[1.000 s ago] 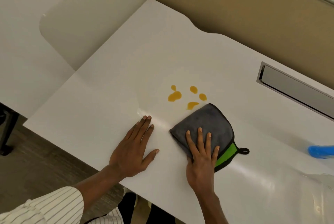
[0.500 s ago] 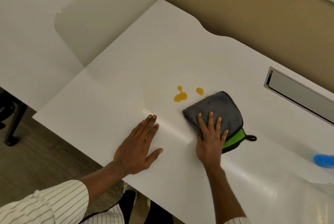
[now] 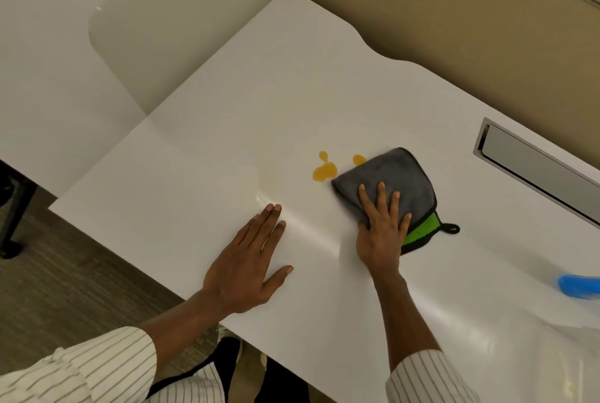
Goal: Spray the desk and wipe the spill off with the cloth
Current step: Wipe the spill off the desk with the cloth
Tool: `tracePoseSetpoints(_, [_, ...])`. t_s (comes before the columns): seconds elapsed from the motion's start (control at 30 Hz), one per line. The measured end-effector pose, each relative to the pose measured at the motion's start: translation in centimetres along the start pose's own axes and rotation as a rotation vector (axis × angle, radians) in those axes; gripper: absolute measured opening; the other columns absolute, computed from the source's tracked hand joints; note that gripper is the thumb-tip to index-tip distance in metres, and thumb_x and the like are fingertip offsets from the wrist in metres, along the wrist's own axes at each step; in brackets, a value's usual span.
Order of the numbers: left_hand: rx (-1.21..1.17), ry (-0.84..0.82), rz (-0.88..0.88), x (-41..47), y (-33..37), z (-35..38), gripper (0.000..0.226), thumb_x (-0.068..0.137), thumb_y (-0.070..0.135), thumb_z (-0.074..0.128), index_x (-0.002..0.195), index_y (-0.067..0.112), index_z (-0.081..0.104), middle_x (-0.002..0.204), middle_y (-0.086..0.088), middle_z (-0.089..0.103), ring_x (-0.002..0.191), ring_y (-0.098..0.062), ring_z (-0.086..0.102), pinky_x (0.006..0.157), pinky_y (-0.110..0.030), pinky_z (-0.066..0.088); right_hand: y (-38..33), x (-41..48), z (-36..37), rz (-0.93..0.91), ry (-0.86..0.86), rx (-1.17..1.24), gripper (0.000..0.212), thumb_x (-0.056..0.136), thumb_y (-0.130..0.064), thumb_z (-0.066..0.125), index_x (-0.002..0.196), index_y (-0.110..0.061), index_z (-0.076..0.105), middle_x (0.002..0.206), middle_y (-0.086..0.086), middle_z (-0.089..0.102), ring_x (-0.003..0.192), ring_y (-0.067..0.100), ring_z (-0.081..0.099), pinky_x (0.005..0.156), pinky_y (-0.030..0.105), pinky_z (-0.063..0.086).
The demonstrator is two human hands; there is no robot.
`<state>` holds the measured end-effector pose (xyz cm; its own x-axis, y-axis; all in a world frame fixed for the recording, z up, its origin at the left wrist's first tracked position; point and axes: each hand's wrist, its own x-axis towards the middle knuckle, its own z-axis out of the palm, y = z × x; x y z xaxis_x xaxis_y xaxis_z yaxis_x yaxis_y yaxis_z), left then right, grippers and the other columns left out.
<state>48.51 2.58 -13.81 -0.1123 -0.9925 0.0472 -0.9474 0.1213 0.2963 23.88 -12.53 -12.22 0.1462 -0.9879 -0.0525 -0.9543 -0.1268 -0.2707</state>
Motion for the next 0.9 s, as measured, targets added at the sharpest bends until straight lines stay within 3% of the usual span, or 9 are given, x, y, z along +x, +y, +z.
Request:
tracePoseSetpoints(0.13, [-0.003, 0.004, 0.000, -0.1, 0.0, 0.0, 0.084, 0.109, 0.060, 0.048, 0.168, 0.003, 0.030, 0.182, -0.014, 0.011, 0.170, -0.026, 0.008, 0.133, -0.046, 0.030, -1.5, -0.8, 0.4, 0.017, 0.003, 0.001, 0.083, 0.095, -0.007, 0.057, 0.161, -0.043, 0.022, 0.174, -0.006, 0.011, 0.161, 0.030, 0.001, 0.125, 0.068, 0.005])
tracePoseSetpoints(0.33, [-0.005, -0.006, -0.004, -0.1, 0.0, 0.0, 0.085, 0.109, 0.063, 0.043, 0.170, 0.005, 0.027, 0.182, -0.013, 0.010, 0.170, -0.026, 0.008, 0.132, -0.046, 0.032, -3.4, -8.1, 0.9, -0.132, -0.040, 0.029, 0.089, 0.091, 0.001, 0.053, 0.162, -0.042, 0.019, 0.174, -0.007, 0.006, 0.161, 0.026, -0.007, 0.126, 0.065, 0.001])
tracePoseSetpoints(0.53, [-0.002, -0.003, -0.002, 0.0, 0.0, -0.2, 0.083, 0.110, 0.061, 0.043, 0.168, 0.003, 0.030, 0.182, -0.014, 0.011, 0.170, -0.027, 0.009, 0.132, -0.047, 0.032, -1.6, -2.1, -0.1, -0.075, -0.051, 0.116, 0.087, 0.088, 0.004, 0.056, 0.159, -0.041, 0.031, 0.173, -0.008, 0.012, 0.161, 0.026, 0.000, 0.126, 0.065, -0.003])
tracePoseSetpoints(0.7, [0.001, -0.001, 0.002, -0.1, 0.0, 0.0, 0.083, 0.110, 0.060, 0.045, 0.168, 0.002, 0.031, 0.182, -0.015, 0.011, 0.170, -0.027, 0.009, 0.132, -0.047, 0.032, -0.7, 2.0, -0.4, -0.085, -0.109, 0.097, 0.083, 0.093, 0.003, 0.052, 0.160, -0.041, 0.029, 0.174, -0.005, 0.011, 0.161, 0.030, -0.003, 0.125, 0.067, -0.003])
tracePoseSetpoints(0.9, [0.013, -0.009, 0.002, -0.1, 0.0, 0.0, 0.084, 0.110, 0.062, 0.042, 0.169, 0.003, 0.029, 0.182, -0.014, 0.010, 0.170, -0.027, 0.008, 0.133, -0.045, 0.031, -1.1, -5.5, -0.4, -0.163, -0.115, 0.093, 0.093, 0.088, 0.008, 0.054, 0.161, -0.042, 0.025, 0.174, -0.009, 0.005, 0.161, 0.025, -0.009, 0.126, 0.062, -0.005])
